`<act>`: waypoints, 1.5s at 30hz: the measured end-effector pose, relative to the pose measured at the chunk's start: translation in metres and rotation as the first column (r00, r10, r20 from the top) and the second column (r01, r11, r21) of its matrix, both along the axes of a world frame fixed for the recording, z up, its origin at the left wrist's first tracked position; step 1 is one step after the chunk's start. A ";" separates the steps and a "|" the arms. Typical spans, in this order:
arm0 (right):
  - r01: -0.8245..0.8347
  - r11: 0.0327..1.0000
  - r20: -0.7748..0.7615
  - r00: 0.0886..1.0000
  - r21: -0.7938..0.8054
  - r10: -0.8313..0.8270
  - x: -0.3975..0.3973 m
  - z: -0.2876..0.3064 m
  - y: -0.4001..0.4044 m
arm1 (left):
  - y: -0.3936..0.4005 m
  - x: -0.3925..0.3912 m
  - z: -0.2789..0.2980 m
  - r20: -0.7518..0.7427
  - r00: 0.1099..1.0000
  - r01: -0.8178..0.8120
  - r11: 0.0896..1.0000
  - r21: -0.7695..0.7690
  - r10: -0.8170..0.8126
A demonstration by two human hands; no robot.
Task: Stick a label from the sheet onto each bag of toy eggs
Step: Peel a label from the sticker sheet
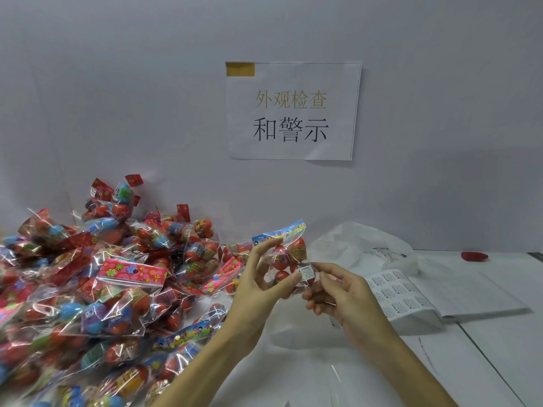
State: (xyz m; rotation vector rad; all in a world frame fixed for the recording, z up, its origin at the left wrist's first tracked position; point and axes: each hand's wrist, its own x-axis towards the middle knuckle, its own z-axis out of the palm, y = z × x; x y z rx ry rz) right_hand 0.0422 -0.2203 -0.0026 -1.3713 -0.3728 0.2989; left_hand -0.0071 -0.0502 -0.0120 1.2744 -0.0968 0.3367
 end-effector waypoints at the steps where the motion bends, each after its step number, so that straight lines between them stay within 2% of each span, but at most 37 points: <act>1: 0.009 1.000 -0.022 1.000 0.005 -0.009 0.001 0.000 0.000 | 0.000 0.000 0.001 -0.011 1.000 -0.010 1.000 0.006 0.011; 4: 0.054 0.998 -0.030 0.998 -0.012 -0.054 0.002 0.000 -0.002 | -0.001 -0.001 0.004 -0.061 0.997 -0.056 0.998 -0.022 0.054; 10: 0.177 0.966 0.174 0.974 -0.188 -0.144 -0.001 -0.004 0.001 | 0.002 0.003 0.000 0.001 0.985 -0.171 0.981 -0.086 0.172; 12: 0.198 0.960 0.203 0.966 -0.198 -0.157 0.000 -0.006 0.003 | 0.005 0.005 -0.001 -0.036 0.982 -0.188 0.971 -0.146 0.184; 16: 0.169 0.973 0.151 0.978 -0.159 -0.145 0.001 -0.005 0.001 | 0.011 0.005 0.005 -0.171 0.972 -0.206 0.940 -0.272 0.164; 19: 0.152 0.977 0.094 0.986 -0.149 -0.139 0.001 -0.003 -0.003 | 0.014 0.006 0.002 -0.203 0.971 -0.183 0.935 -0.302 0.124; 22: 0.088 0.974 0.086 0.994 -0.208 -0.071 -0.002 -0.001 -0.002 | 0.014 0.003 0.002 -0.163 0.969 -0.221 0.948 -0.231 0.186; 24: 0.084 0.960 0.164 0.986 -0.269 -0.040 -0.003 0.002 -0.001 | 0.012 -0.001 0.006 -0.102 0.964 -0.253 0.966 -0.056 0.247; 26: 0.038 0.973 0.183 0.983 -0.226 0.004 -0.003 0.004 -0.001 | 0.007 -0.005 0.008 -0.020 0.962 -0.268 0.955 0.127 0.273; 28: 0.002 0.985 0.193 0.981 -0.173 0.032 -0.004 0.004 0.000 | 0.001 -0.006 0.008 0.027 0.956 -0.292 0.932 0.215 0.293; 30: 0.061 0.995 0.182 0.982 -0.074 -0.047 -0.003 0.004 0.000 | -0.002 -0.005 0.009 0.012 0.955 -0.292 0.932 0.217 0.296; 32: 0.138 0.989 0.092 0.985 0.056 -0.143 0.001 0.002 -0.003 | -0.001 -0.006 0.012 -0.051 0.961 -0.258 0.949 0.183 0.271; 34: 0.157 0.979 -0.005 0.987 0.132 -0.158 0.005 0.005 -0.007 | 0.003 -0.004 0.011 -0.101 0.973 -0.197 0.974 0.110 0.208; 36: 0.128 0.984 -0.044 0.991 0.124 -0.123 0.005 0.009 -0.011 | 0.004 -0.004 0.010 -0.103 0.980 -0.169 0.985 0.045 0.172; 38: 0.107 0.994 -0.021 0.994 0.032 -0.106 0.004 0.011 -0.011 | 0.004 -0.004 0.011 -0.101 0.980 -0.168 0.985 0.039 0.171; 40: 0.154 0.987 0.026 0.988 -0.043 -0.153 0.003 0.010 -0.009 | 0.005 -0.003 0.011 -0.108 0.980 -0.160 0.985 0.062 0.166; 45: 0.255 0.967 -0.011 0.967 -0.007 -0.255 0.003 0.008 -0.006 | 0.001 -0.003 0.010 -0.083 0.977 -0.194 0.981 0.023 0.195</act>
